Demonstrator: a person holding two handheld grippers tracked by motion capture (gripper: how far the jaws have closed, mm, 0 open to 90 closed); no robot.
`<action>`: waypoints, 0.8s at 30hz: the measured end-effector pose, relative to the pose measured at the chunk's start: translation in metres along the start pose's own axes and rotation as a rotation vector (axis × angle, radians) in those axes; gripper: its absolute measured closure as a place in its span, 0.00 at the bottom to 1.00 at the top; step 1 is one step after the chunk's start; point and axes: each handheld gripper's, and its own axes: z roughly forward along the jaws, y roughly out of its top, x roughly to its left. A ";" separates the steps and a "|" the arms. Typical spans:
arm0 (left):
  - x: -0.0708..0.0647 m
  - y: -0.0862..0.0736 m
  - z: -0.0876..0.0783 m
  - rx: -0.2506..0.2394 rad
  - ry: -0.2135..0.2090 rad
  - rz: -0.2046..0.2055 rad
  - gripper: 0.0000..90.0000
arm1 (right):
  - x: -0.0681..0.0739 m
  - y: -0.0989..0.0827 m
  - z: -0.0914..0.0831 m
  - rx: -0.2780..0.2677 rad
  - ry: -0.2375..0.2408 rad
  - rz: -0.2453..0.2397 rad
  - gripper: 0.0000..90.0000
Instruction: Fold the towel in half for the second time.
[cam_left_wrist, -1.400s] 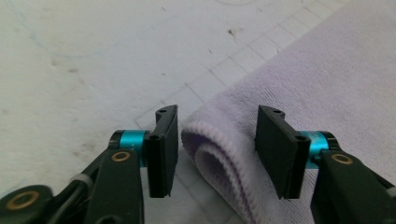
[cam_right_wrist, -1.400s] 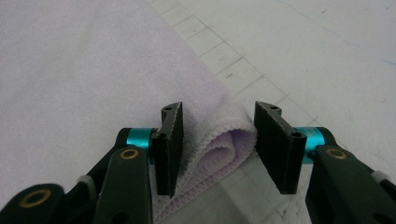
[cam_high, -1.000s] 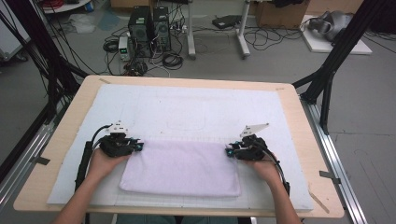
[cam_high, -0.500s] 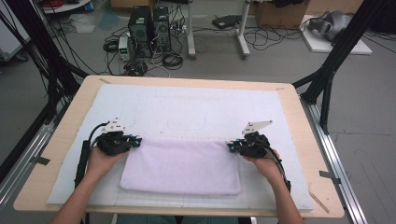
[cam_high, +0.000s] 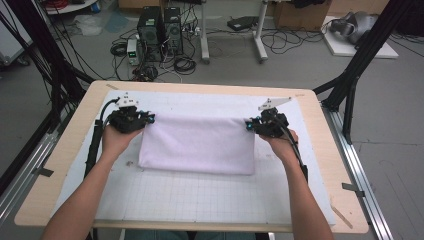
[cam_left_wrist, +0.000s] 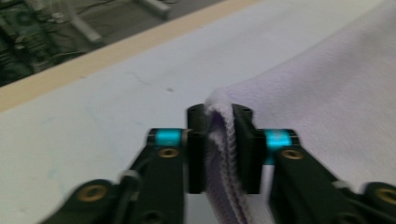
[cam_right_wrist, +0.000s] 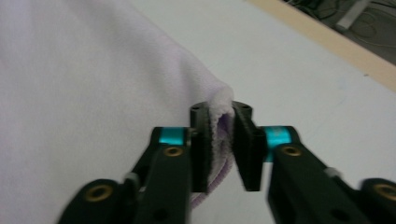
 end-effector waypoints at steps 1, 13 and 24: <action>0.002 0.000 0.002 0.004 0.005 -0.015 0.60 | -0.006 0.002 0.007 0.013 -0.008 0.049 0.65; -0.022 -0.047 -0.011 0.088 -0.127 0.049 0.73 | 0.016 -0.028 0.014 0.069 0.072 0.032 0.63; -0.036 -0.088 -0.021 0.146 -0.184 0.066 0.79 | 0.040 -0.057 0.026 0.148 0.143 -0.016 0.64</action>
